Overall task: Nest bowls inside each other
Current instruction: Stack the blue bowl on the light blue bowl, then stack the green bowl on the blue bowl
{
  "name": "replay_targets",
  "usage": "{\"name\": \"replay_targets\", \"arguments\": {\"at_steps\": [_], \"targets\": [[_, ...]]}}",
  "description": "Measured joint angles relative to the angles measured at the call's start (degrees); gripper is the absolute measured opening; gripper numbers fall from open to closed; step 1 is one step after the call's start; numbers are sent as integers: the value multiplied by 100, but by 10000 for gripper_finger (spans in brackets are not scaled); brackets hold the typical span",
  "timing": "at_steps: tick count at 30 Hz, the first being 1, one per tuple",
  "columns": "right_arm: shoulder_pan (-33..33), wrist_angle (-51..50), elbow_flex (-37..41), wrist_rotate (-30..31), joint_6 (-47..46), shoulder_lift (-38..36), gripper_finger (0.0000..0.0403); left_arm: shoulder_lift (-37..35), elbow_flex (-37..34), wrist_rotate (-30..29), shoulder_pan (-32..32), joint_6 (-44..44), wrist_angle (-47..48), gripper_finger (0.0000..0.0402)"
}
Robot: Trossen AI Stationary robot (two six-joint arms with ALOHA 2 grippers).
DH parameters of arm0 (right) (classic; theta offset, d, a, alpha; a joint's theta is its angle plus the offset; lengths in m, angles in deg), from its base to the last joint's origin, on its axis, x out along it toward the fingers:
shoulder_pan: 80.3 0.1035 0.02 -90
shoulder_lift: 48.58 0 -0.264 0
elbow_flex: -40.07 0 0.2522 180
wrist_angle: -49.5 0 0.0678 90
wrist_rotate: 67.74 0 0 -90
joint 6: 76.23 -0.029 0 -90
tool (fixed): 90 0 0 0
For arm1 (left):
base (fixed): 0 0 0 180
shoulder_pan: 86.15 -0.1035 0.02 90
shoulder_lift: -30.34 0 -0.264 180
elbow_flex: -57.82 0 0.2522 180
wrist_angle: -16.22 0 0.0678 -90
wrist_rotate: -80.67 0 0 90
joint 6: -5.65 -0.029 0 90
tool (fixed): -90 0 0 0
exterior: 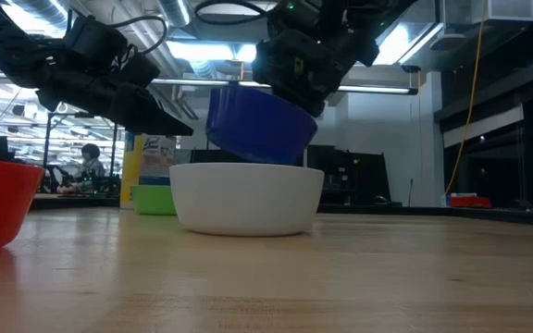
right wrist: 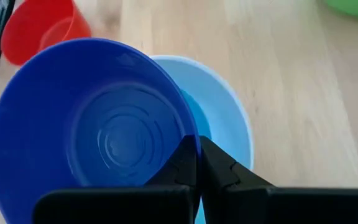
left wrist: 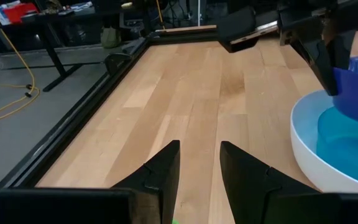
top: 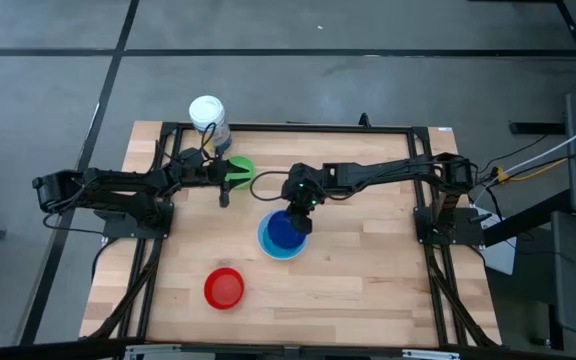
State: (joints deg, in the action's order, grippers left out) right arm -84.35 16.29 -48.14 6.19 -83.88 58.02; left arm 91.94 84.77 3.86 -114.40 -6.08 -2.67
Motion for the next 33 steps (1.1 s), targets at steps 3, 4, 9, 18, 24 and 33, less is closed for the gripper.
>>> {"name": "replay_targets", "arguments": {"at_steps": [3,4,9,18,24,33], "targets": [[2,4,0,-22,2,-2,1,0,0,0,0,0,-2,111],[2,-2,0,-22,14,-1,1,0,0,0,2,0,-5,111],[-1,-2,0,-2,45,0,1,0,0,40,2,0,-1,111],[0,19,0,-131,104,-2,4,0,0,44,1,0,-1,111],[2,123,2,-115,66,-2,95,0,0,44,2,0,0,111],[2,80,-79,-90,18,-2,214,0,0,44,2,0,1,111]]}}
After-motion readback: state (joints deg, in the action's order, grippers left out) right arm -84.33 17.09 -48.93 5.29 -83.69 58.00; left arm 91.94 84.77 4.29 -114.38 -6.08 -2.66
